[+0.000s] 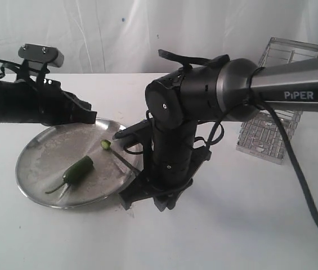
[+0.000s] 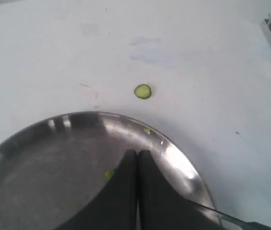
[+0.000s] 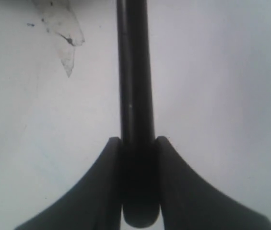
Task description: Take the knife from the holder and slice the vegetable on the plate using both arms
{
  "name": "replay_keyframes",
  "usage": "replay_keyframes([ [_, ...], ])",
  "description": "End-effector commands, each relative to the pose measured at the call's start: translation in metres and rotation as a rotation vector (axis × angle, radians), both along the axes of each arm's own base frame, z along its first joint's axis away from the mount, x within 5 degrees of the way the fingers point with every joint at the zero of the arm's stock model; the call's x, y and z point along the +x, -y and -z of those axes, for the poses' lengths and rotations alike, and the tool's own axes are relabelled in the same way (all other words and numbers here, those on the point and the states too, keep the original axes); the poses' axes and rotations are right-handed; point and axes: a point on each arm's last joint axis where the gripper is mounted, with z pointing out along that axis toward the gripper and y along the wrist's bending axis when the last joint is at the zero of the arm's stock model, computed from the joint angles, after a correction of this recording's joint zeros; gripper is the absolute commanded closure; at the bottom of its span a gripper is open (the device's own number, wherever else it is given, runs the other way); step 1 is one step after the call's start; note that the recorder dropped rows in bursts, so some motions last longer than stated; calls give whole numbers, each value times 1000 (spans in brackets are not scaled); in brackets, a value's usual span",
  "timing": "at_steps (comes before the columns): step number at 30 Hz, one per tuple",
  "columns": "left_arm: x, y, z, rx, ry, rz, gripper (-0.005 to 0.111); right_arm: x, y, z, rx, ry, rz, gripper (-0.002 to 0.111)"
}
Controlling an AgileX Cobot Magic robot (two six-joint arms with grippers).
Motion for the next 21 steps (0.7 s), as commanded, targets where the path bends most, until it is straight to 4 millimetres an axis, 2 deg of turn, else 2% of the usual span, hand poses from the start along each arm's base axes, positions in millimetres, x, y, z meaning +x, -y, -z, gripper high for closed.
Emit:
replay_keyframes([
  [1,-7,-7,-18,-6,48,-71,107,-1,3,-25,49,59,7,108],
  [5,-11,-14,-30,7,83,-136,107,-5,7,-42,76,87,7,108],
  [9,-13,-17,-35,21,99,-159,107,-2,5,-47,113,127,8,108],
  [15,-12,-17,-34,34,101,-156,107,20,-18,-34,273,264,11,108],
  [21,-12,-23,-32,84,103,-196,107,41,-39,-9,282,258,22,96],
])
